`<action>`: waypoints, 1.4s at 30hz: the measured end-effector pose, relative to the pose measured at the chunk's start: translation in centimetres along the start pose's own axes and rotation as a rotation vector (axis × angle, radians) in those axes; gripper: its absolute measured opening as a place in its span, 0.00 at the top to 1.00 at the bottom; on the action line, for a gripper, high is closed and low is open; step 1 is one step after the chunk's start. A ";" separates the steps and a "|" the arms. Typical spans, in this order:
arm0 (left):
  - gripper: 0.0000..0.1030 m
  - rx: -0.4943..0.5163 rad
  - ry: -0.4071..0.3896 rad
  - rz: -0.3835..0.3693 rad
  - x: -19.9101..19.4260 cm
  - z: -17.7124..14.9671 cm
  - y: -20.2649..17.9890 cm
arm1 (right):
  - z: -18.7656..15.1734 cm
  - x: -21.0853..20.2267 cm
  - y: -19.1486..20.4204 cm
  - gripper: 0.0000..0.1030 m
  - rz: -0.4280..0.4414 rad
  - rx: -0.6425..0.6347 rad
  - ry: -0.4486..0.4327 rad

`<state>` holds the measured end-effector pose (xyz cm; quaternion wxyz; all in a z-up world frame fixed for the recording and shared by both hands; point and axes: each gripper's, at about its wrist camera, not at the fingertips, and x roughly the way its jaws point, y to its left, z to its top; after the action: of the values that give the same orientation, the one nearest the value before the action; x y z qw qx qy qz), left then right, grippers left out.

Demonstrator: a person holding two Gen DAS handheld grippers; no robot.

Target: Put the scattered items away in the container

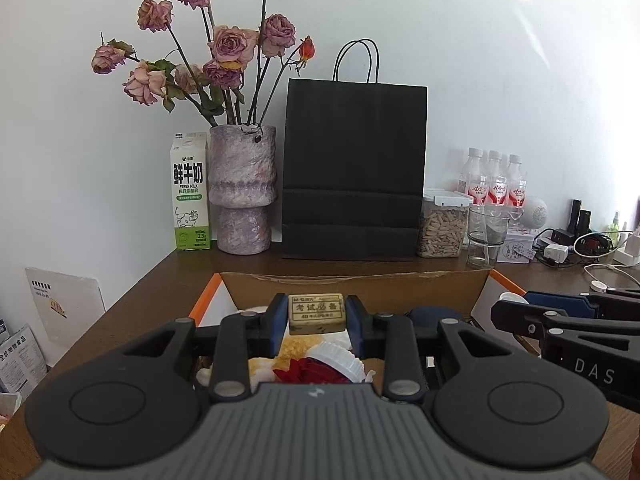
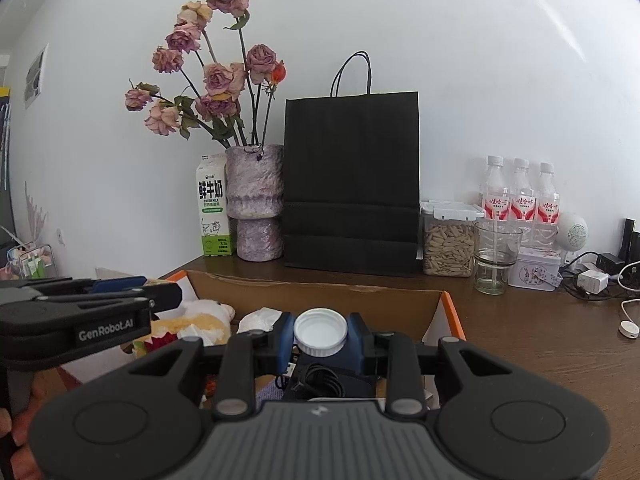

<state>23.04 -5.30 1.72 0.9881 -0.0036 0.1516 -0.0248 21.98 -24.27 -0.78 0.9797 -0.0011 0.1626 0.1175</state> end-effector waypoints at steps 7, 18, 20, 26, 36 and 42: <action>0.16 -0.014 -0.050 0.039 -1.1 -0.1 0.2 | -0.2 -0.3 -0.1 0.00 0.021 0.023 -0.018; 0.00 -0.024 -0.097 0.091 -2.2 0.0 0.6 | -0.4 -1.3 0.4 0.00 -0.010 0.003 -0.056; 0.00 -0.026 -0.098 0.090 -2.3 0.0 0.6 | -0.4 -1.4 0.4 0.00 -0.012 0.004 -0.060; 0.00 -0.035 -0.101 0.093 -2.8 0.1 0.8 | -0.1 -2.1 0.4 0.00 -0.029 0.005 -0.069; 0.00 -0.012 -0.092 0.026 -6.5 1.5 0.8 | 1.6 -5.6 0.7 0.00 -0.022 0.049 -0.048; 0.00 0.018 -0.082 -0.008 -9.5 1.9 0.8 | 1.7 -8.5 1.4 0.00 -0.008 0.055 -0.040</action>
<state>14.62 -4.03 6.34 0.9934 0.0038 0.1105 -0.0299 14.41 -24.83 3.54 0.9828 0.0275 0.1463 0.1093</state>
